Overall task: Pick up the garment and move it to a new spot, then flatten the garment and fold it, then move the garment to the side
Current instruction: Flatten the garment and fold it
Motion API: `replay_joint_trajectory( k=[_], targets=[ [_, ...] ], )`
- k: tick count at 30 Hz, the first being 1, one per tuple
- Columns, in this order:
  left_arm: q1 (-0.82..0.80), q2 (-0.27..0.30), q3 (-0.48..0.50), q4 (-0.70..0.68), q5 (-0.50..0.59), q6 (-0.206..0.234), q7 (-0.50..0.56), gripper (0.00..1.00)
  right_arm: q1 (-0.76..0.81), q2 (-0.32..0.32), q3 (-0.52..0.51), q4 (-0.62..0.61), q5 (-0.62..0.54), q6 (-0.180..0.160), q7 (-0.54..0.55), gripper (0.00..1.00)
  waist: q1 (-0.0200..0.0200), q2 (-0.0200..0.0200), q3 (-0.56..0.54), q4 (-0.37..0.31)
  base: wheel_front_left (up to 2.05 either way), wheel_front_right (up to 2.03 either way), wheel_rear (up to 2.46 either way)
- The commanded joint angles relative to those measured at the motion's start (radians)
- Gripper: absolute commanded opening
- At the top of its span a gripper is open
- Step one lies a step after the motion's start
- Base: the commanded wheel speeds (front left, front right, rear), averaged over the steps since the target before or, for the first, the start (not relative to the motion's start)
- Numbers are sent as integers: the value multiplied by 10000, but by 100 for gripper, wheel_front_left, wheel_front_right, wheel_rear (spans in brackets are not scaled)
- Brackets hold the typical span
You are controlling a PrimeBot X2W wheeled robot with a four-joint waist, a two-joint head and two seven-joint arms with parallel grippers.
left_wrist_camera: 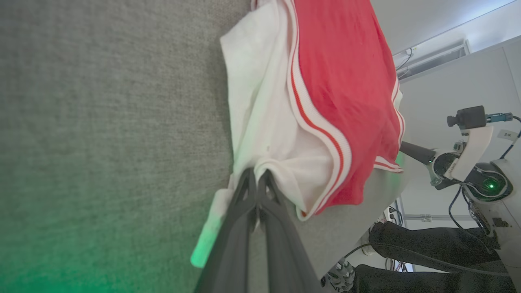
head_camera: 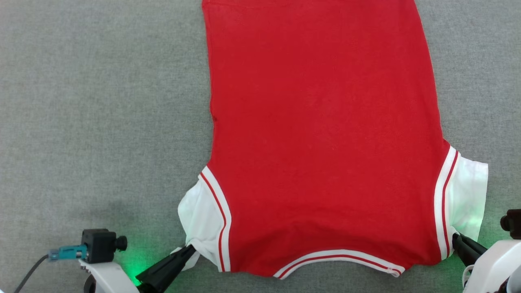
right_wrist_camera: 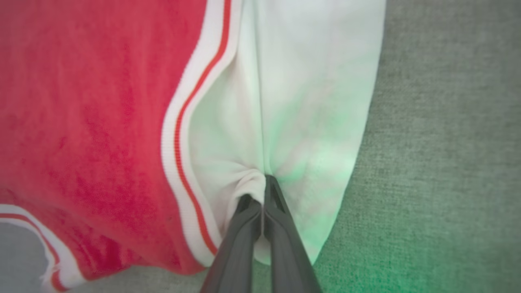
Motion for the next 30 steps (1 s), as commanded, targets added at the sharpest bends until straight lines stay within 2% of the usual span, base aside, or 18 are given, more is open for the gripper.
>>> replay_joint_trajectory(
  k=[1,9,10,12,13,17,22,27,30],
  targets=[
    [-69,-152,-115,304,63,26,-3,0,225,120,552,1012,-215,-38,120,0,0,0,14,-2,0,0,0],
    [-267,-380,-380,643,121,28,-75,0,-89,-34,1103,1707,-207,-44,-596,0,0,0,42,-91,0,0,0],
    [-285,-381,-404,628,122,28,-88,0,-146,-73,1115,1678,-258,-44,-718,9,0,0,40,-109,0,0,0],
    [-296,-360,-438,574,116,28,-131,0,-252,-205,1133,1507,-345,-52,-941,54,0,0,50,-168,0,0,0],
    [-302,-344,-456,543,115,28,-139,0,-281,-229,1068,1373,-362,-52,-1051,100,0,0,54,-190,0,0,0],
    [-324,-294,-509,407,139,28,-200,0,-230,-354,810,700,-343,-52,-1181,100,0,0,71,-248,0,0,0],
    [-350,-178,-514,160,177,26,-309,0,50,-538,-206,-1407,182,-26,-811,100,0,0,161,-286,0,0,0],
    [-501,-174,-494,-64,308,25,-395,0,-200,-836,-1835,-3599,702,-26,368,100,0,0,360,-154,0,0,0],
    [-687,-246,-536,-211,409,25,-414,0,-885,-1166,-2407,-4257,828,-26,1271,100,0,0,539,43,0,0,0]
  ],
)
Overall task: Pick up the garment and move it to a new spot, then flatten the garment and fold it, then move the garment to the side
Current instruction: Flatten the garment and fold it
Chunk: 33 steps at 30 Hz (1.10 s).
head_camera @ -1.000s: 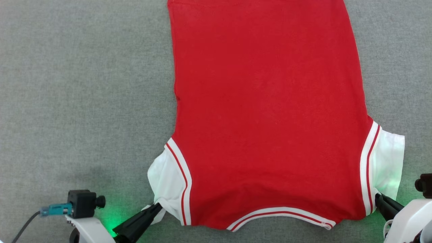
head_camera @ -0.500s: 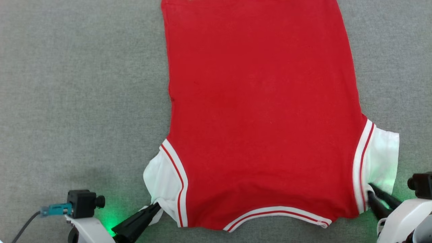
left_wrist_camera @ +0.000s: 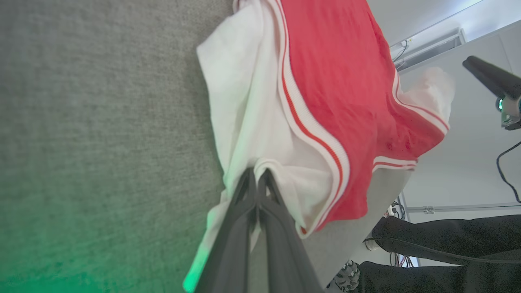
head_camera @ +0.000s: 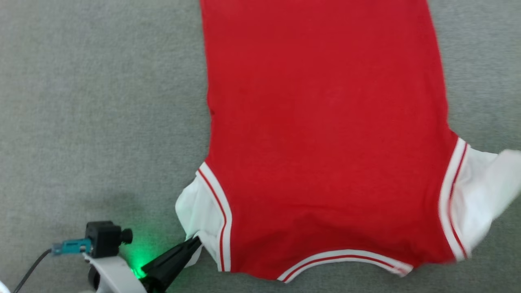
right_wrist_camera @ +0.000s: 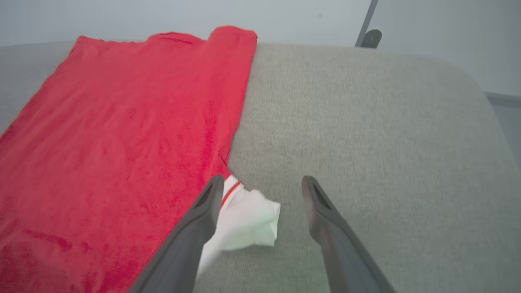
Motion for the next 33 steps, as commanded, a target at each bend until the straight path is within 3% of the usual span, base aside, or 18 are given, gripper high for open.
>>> replay_joint_trajectory(
  k=[1,4,8,15,23,33],
  targets=[
    [-228,-278,-57,50,65,23,34,0,-511,-119,-112,-50,111,-11,299,100,0,0,207,225,0,0,0],
    [-485,-340,-158,-96,168,20,42,0,-1945,-377,-141,207,218,-11,1183,100,0,0,458,495,0,0,0],
    [-844,-379,-227,-260,215,20,12,0,-4303,-521,523,1576,-214,-9,2393,100,0,0,911,854,0,0,0],
    [-1379,-231,-293,-389,290,26,-37,0,-8688,91,1480,4889,-1834,-11,4207,100,0,0,1945,1359,0,0,0],
    [-2073,-179,-519,-404,361,103,-22,0,-12175,867,1112,8029,-4249,-9,4892,100,0,0,3035,1836,0,0,0],
    [-2587,-397,-794,-171,253,195,2,0,-13887,1315,275,9768,-6545,-9,4787,100,0,0,3780,2116,0,0,0]
  ],
)
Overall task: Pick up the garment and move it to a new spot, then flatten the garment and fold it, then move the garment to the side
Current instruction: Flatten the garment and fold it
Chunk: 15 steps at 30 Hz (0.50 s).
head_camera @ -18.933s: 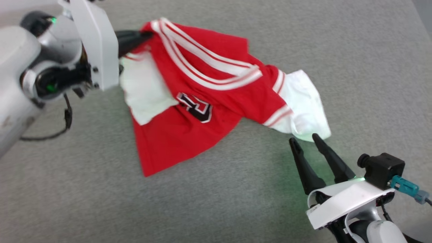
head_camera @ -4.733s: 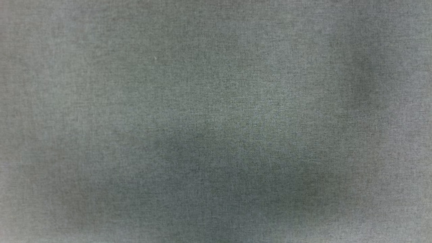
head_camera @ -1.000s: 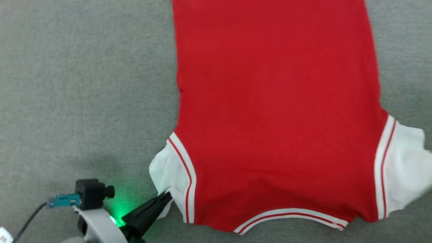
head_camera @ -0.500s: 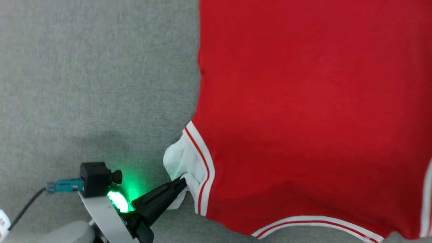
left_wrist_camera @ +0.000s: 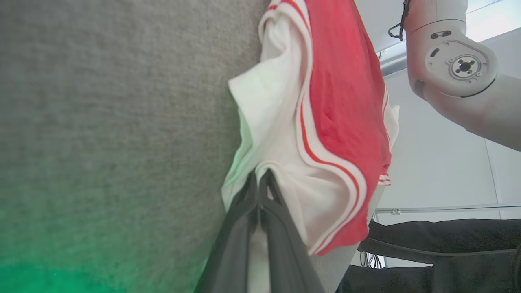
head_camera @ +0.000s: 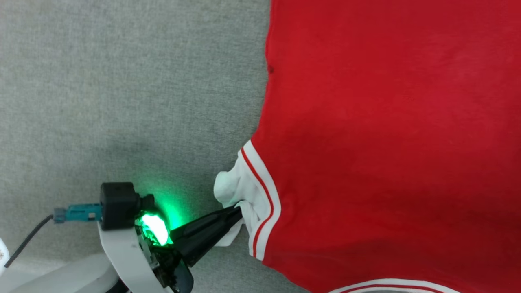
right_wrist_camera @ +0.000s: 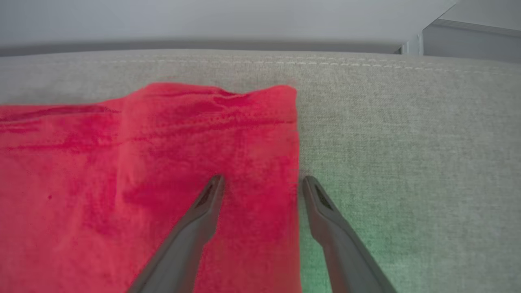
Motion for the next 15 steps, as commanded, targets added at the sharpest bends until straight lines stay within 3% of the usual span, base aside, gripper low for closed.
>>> replay_joint_trajectory(
  k=[1,7,8,9,10,15],
  targets=[
    [-222,-472,-67,1684,-210,417,205,0,-85,54,-162,256,-265,-9,15,100,0,-1,310,217,0,0,0],
    [-304,-499,-72,1699,-272,450,205,0,55,431,-628,793,-744,-9,185,100,0,-1,384,182,0,0,0],
    [-309,-499,-77,1685,-278,450,205,0,73,496,-654,835,-766,-9,208,58,0,-1,382,170,0,0,0],
    [-315,-497,-72,1674,-280,450,205,0,73,514,-653,836,-770,-9,130,39,0,-1,382,162,0,0,0],
    [-313,-486,-67,1651,-282,450,204,0,74,495,-643,798,-770,-9,-3,0,0,-1,382,159,0,0,0],
    [-278,-568,169,1552,-204,451,202,0,154,391,-858,705,-628,-9,-481,0,0,-1,212,152,0,0,0]
  ],
)
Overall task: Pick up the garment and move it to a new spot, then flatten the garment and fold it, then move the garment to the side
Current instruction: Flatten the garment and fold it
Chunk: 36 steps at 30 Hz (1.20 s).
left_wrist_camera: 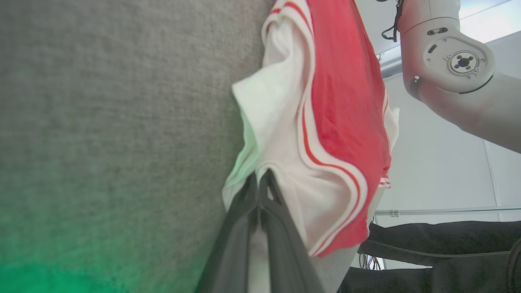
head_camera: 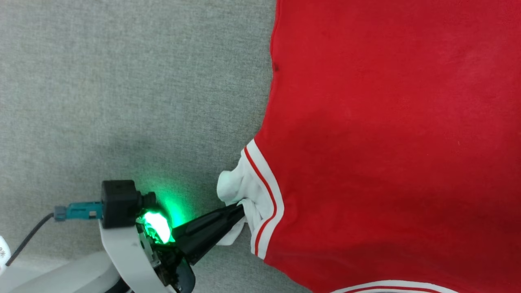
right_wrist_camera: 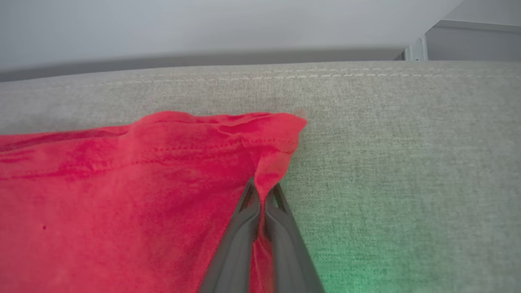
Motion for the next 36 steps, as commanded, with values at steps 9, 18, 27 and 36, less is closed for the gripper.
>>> replay_joint_trajectory(
  k=[9,18,27,36],
  targets=[
    [361,-530,851,1555,-130,457,142,0,1741,-473,874,-113,1270,-7,-312,0,0,-1,-1359,-264,0,0,0],
    [1199,-394,1434,1527,16,353,116,0,5550,-2074,2080,-3159,4163,-9,499,0,0,-1,-2872,-785,0,0,0],
    [1763,-376,1861,1639,96,292,117,0,10764,-1924,957,-6882,5891,-9,1325,0,0,-1,-3851,-1409,0,0,0],
    [2259,-286,2097,1587,243,292,117,0,14418,-660,955,-8770,6242,-7,1266,0,0,-1,-4224,-2024,0,0,0]
  ],
)
